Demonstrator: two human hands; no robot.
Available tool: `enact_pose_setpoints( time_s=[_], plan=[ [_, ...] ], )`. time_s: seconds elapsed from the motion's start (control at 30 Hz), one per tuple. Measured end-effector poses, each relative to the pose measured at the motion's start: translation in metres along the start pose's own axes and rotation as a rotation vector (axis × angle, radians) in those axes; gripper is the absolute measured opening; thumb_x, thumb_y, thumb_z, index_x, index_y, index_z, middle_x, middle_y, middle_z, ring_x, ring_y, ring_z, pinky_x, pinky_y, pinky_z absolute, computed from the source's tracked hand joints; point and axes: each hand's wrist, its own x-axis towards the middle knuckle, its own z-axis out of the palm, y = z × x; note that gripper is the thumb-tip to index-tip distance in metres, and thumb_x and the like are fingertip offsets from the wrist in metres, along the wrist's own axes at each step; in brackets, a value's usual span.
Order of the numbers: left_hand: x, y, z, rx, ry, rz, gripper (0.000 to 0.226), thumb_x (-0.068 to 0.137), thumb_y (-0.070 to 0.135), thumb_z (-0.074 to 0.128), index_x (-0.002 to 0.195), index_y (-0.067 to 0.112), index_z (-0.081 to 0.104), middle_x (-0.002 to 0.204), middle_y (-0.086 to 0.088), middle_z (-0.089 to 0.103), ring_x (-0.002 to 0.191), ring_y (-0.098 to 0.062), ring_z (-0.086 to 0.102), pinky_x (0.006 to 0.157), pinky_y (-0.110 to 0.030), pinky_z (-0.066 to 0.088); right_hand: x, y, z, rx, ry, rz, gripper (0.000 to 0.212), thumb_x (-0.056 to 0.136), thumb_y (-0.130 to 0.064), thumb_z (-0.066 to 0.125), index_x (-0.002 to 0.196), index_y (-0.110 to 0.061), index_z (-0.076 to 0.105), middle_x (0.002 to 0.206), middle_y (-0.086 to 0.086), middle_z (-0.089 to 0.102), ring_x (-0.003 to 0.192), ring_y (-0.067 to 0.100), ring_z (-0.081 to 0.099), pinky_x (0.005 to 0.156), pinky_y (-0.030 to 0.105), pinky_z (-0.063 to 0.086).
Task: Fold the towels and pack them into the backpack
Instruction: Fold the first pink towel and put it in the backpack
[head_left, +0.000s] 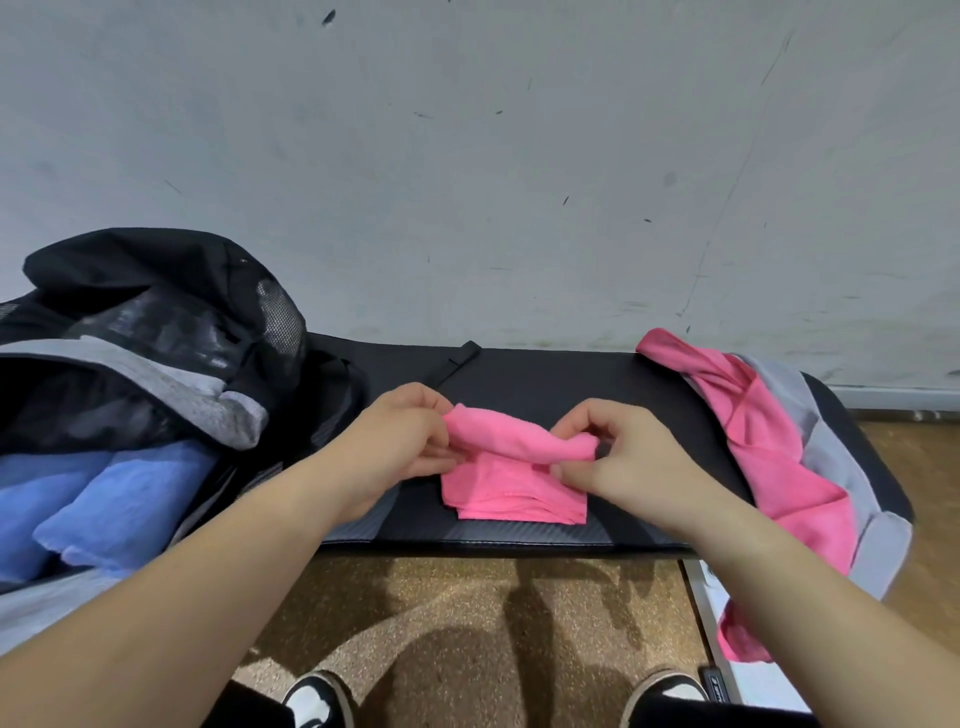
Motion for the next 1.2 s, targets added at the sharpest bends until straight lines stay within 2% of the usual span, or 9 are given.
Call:
enact_pose_setpoints(
  time_s=[0.07, 0.17, 0.3, 0.5, 0.63, 0.77, 1.0, 1.1, 1.2],
  plan=[
    [0.000, 0.001, 0.002, -0.044, 0.009, -0.015, 0.007, 0.097, 0.010, 0.061, 0.097, 0.005, 0.066, 0.100, -0.016, 0.075, 0.087, -0.029, 0.079, 0.093, -0.043, 0.062, -0.002, 0.000, -0.003, 0.005, -0.052, 0.017, 0.016, 0.074, -0.028, 0.091, 0.082, -0.025, 0.078, 0.094, -0.007, 0.079, 0.088, 0.010, 0.073, 0.083, 0.030, 0.057],
    [0.003, -0.008, -0.001, 0.305, 0.068, 0.126, 0.033, 0.089, 0.038, 0.080, 0.084, 0.009, 0.066, 0.082, -0.009, 0.071, 0.074, -0.014, 0.071, 0.084, -0.036, 0.064, -0.001, 0.007, -0.006, -0.041, -0.063, 0.020, 0.017, 0.081, -0.039, 0.087, 0.073, -0.026, 0.079, 0.101, -0.011, 0.078, 0.097, 0.007, 0.073, 0.088, 0.024, 0.053],
    [0.005, -0.020, -0.003, 0.670, 0.088, 0.229, 0.037, 0.071, 0.035, 0.092, 0.092, 0.021, 0.064, 0.088, -0.002, 0.074, 0.072, -0.013, 0.066, 0.079, -0.042, 0.060, 0.007, 0.019, -0.003, -0.193, -0.049, -0.017, 0.014, 0.078, -0.028, 0.091, 0.079, -0.026, 0.077, 0.103, -0.012, 0.074, 0.094, 0.013, 0.070, 0.080, 0.025, 0.047],
    [0.010, -0.020, 0.001, 0.848, -0.066, 0.193, 0.080, 0.073, 0.032, 0.092, 0.143, 0.028, 0.054, 0.121, 0.012, 0.061, 0.105, -0.008, 0.062, 0.102, -0.034, 0.052, 0.012, 0.013, -0.002, -0.417, -0.247, 0.027, 0.078, 0.078, -0.034, 0.089, 0.147, -0.029, 0.053, 0.138, -0.016, 0.058, 0.128, 0.003, 0.054, 0.108, 0.019, 0.037],
    [0.007, -0.016, 0.005, 0.895, -0.161, 0.150, 0.043, 0.069, 0.024, 0.089, 0.108, 0.027, 0.070, 0.102, 0.004, 0.073, 0.091, -0.014, 0.070, 0.087, -0.038, 0.061, 0.012, 0.004, 0.003, -0.511, -0.321, 0.044, 0.057, 0.070, -0.033, 0.091, 0.122, -0.029, 0.067, 0.121, -0.011, 0.061, 0.111, 0.010, 0.060, 0.098, 0.029, 0.050],
    [-0.001, -0.001, 0.001, 0.635, -0.131, 0.178, 0.039, 0.056, 0.025, 0.089, 0.091, 0.019, 0.074, 0.087, -0.006, 0.076, 0.080, -0.023, 0.070, 0.078, -0.037, 0.058, 0.006, -0.008, 0.005, -0.336, -0.323, 0.116, 0.038, 0.070, -0.024, 0.091, 0.096, -0.022, 0.063, 0.096, -0.005, 0.069, 0.079, 0.008, 0.064, 0.068, 0.028, 0.054],
    [-0.037, 0.014, -0.009, -0.315, -0.220, 0.113, 0.044, 0.081, 0.025, 0.083, 0.117, 0.005, 0.068, 0.093, -0.013, 0.070, 0.095, -0.029, 0.068, 0.098, -0.048, 0.059, -0.025, -0.064, 0.017, 0.477, -0.105, 0.170, 0.041, 0.075, -0.002, 0.089, 0.104, -0.007, 0.061, 0.095, 0.010, 0.076, 0.084, 0.026, 0.076, 0.070, 0.039, 0.061],
    [-0.071, 0.014, -0.004, -0.369, -0.281, 0.056, 0.041, 0.087, 0.028, 0.079, 0.119, 0.004, 0.069, 0.090, -0.009, 0.074, 0.089, -0.025, 0.069, 0.099, -0.048, 0.057, -0.047, -0.091, 0.038, 0.606, -0.045, 0.195, 0.048, 0.077, -0.007, 0.089, 0.114, -0.002, 0.060, 0.103, 0.015, 0.079, 0.090, 0.033, 0.078, 0.081, 0.047, 0.063],
    [-0.103, 0.018, -0.009, -0.371, -0.215, 0.078, 0.045, 0.090, 0.015, 0.075, 0.131, 0.001, 0.064, 0.118, -0.017, 0.077, 0.115, -0.036, 0.072, 0.108, -0.051, 0.053, -0.061, -0.116, 0.057, 0.608, 0.032, 0.211, 0.049, 0.075, -0.017, 0.092, 0.114, -0.007, 0.064, 0.104, 0.012, 0.079, 0.091, 0.030, 0.079, 0.079, 0.045, 0.064]
  ],
)
